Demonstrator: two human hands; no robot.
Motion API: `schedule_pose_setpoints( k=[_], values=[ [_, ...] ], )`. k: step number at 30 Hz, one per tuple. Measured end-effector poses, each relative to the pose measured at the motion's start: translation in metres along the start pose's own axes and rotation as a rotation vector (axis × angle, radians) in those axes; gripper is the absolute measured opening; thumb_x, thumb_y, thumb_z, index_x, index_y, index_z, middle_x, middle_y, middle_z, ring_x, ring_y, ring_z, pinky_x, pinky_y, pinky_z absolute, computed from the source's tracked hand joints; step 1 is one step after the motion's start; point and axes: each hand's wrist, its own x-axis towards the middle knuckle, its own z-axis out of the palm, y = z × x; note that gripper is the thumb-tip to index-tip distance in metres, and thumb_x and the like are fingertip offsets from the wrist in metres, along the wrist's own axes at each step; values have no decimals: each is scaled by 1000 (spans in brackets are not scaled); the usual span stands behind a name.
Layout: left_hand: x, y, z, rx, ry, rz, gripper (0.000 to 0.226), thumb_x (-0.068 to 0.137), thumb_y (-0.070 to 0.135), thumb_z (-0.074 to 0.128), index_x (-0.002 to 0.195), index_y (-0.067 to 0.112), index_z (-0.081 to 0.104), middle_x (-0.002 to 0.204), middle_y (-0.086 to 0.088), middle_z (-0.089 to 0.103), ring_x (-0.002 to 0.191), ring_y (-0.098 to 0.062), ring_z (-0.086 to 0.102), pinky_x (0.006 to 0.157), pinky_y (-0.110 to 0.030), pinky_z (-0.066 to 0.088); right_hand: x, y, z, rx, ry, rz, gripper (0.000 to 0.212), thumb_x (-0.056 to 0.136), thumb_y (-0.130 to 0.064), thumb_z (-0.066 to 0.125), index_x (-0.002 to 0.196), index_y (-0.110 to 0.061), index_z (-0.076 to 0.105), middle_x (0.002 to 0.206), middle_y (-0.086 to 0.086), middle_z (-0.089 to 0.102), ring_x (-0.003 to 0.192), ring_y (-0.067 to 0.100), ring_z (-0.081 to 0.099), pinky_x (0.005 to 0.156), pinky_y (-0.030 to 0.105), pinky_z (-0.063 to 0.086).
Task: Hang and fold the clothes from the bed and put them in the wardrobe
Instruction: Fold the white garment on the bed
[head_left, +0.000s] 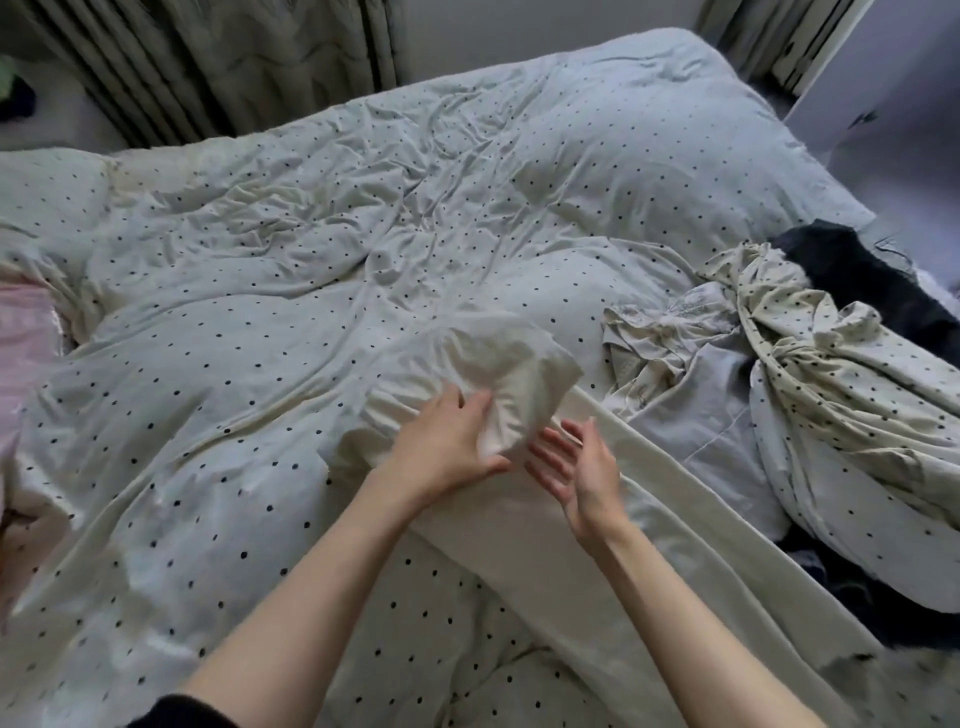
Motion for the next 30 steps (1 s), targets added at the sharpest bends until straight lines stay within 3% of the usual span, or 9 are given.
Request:
schedule_pose_setpoints(
  k=[3, 7, 10, 12, 15, 19, 22, 25, 30],
  values=[
    [4, 8, 21, -60, -74, 49, 51, 90, 40, 57, 136, 22, 46, 134, -4, 52, 123, -21, 49, 99, -36, 42, -11, 6, -12, -79, 42, 81, 42, 101, -41, 32, 124, -12, 52, 116, 6, 64, 106, 22, 60, 94, 40, 46],
    [5, -9, 20, -53, 425, -130, 25, 96, 26, 46, 115, 17, 59, 115, -7, 61, 104, -27, 58, 78, -36, 48, -23, 21, -8, -706, 270, -328, 53, 95, -21, 49, 144, -12, 32, 148, 7, 35, 136, 19, 31, 110, 27, 22],
    [19, -33, 5, 139, 418, -259, 53, 89, 40, 57, 133, 15, 40, 129, -12, 47, 118, -32, 45, 88, -41, 40, -39, 36, 2, -1052, 251, -774, 60, 88, -19, 60, 143, -16, 37, 153, 8, 27, 142, 23, 22, 115, 37, 16],
    [31, -47, -10, -24, 319, -318, 76, 82, 44, 66, 141, 12, 30, 138, -16, 38, 128, -34, 38, 101, -44, 33, -41, 48, 9, -1235, 155, -957, 56, 82, -23, 70, 134, -15, 51, 149, 14, 35, 141, 32, 26, 112, 49, 21],
    [40, -60, -13, -535, 175, -283, 78, 81, 37, 71, 143, 10, 31, 137, -14, 44, 121, -27, 48, 97, -35, 41, -31, 56, 12, -1494, -32, -792, 71, 86, -43, 61, 147, -25, 29, 158, 11, 8, 145, 29, -3, 116, 47, 5],
    [34, -72, 4, -871, -69, -253, 48, 76, 30, 76, 118, 14, 59, 102, 1, 70, 77, -7, 68, 58, -14, 50, -7, 63, 9, -1639, -115, -589, 86, 87, -50, 54, 151, -31, 0, 158, 8, -14, 145, 26, -15, 116, 47, -1],
    [38, -73, 10, -763, 82, -212, 18, 72, 19, 79, 87, 19, 69, 78, 5, 71, 74, -14, 69, 58, -20, 50, 0, 64, 12, -1658, -180, -557, 88, 87, -47, 56, 151, -28, -1, 157, 9, -17, 144, 28, -14, 115, 52, 5],
    [36, -64, -3, -550, 242, -176, 17, 65, 29, 76, 67, 21, 61, 67, 2, 64, 68, -15, 60, 56, -22, 42, 6, 60, 17, -1586, -212, -599, 87, 87, -43, 57, 151, -27, 0, 157, 11, -16, 145, 29, -13, 117, 51, 10],
    [21, -48, -61, -232, 562, -153, 34, 62, 38, 61, 82, 10, 59, 87, -15, 65, 86, -34, 60, 66, -37, 43, 20, 23, 58, -1397, -379, -695, 84, 90, -34, 58, 151, -27, 1, 159, 6, -8, 145, 27, 5, 109, 43, 29]
  ],
)
